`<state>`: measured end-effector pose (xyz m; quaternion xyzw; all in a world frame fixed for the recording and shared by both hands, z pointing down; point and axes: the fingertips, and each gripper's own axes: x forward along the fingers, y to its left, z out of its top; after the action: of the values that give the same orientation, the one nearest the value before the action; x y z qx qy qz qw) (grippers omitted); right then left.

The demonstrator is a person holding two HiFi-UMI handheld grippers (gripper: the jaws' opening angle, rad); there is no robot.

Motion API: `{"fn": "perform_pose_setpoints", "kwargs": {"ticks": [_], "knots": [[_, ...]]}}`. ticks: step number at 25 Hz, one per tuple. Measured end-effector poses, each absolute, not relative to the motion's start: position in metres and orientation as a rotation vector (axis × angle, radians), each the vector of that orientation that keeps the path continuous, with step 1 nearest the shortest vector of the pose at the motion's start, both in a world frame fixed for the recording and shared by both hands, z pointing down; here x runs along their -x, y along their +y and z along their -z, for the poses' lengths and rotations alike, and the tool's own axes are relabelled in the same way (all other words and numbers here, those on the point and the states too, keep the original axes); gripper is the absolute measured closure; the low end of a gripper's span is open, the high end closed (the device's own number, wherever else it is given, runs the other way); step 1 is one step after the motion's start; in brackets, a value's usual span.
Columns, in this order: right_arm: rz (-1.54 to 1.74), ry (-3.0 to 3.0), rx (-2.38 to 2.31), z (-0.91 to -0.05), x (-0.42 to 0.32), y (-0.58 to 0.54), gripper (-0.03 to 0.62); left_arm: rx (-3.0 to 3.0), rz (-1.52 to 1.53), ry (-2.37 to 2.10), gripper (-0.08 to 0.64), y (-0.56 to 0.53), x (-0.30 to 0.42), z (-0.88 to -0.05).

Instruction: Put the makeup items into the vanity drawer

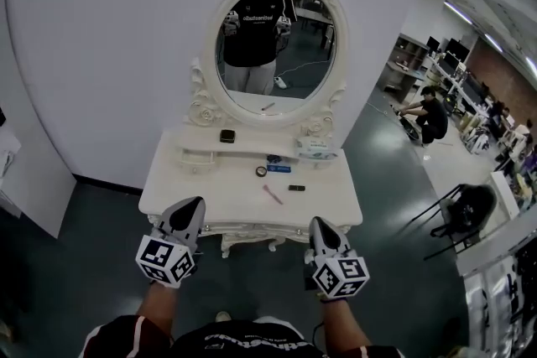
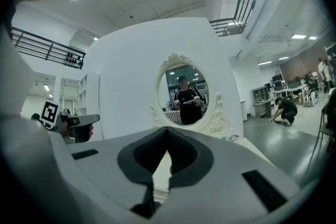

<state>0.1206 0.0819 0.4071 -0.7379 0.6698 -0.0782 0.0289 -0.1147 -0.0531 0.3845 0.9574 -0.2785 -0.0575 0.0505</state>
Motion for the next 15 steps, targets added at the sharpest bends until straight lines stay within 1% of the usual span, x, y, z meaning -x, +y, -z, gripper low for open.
{"fn": "perform_pose_setpoints", "kwargs": {"ticks": [9,15], "knots": [[0.230,2.099,2.248,-0.412,-0.157,0.038,0.589,-2.895,0.155,-0.896,0.557,-0.092,0.082,-0.393],[0.223,2.151,2.183,-0.412,-0.199,-0.006,0.589,-2.904,0.147,-0.969,0.557,-0.123,0.043,-0.387]]}}
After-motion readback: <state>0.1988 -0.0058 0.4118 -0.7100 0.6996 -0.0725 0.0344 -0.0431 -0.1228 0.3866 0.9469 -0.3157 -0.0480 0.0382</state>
